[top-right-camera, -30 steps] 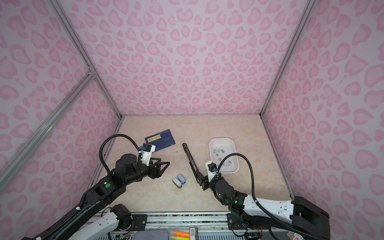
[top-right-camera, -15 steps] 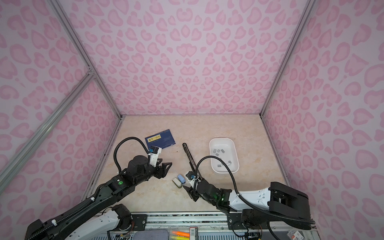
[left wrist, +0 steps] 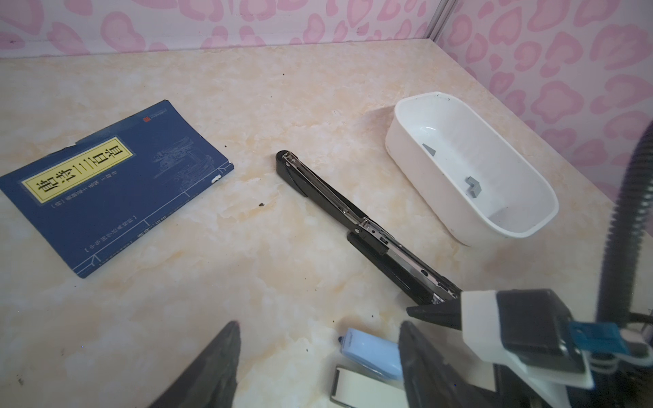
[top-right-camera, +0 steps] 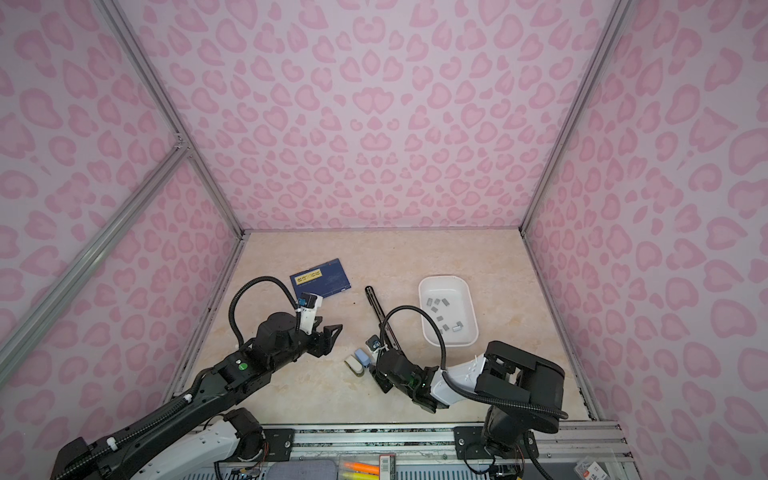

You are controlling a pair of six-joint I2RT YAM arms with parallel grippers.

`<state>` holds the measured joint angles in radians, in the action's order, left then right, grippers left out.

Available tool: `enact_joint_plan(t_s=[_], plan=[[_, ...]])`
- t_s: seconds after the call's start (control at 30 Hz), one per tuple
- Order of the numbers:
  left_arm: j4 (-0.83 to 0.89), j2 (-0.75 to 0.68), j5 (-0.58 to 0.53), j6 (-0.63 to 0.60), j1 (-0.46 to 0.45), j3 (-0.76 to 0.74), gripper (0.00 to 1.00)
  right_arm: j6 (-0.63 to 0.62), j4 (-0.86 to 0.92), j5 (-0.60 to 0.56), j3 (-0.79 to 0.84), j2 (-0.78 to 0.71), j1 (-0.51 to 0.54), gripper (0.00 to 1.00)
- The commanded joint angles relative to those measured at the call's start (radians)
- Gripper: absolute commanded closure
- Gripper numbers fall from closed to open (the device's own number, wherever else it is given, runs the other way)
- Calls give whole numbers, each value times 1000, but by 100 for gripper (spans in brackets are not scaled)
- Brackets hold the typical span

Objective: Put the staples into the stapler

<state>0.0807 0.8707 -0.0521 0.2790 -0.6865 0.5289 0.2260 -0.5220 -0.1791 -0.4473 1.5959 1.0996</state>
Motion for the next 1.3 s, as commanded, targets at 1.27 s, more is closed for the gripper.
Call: enact_joint_plan(t_s=[1.27], plan=[[7, 32, -26, -63, 1, 16, 29, 73, -93, 120, -66, 122, -7, 52]])
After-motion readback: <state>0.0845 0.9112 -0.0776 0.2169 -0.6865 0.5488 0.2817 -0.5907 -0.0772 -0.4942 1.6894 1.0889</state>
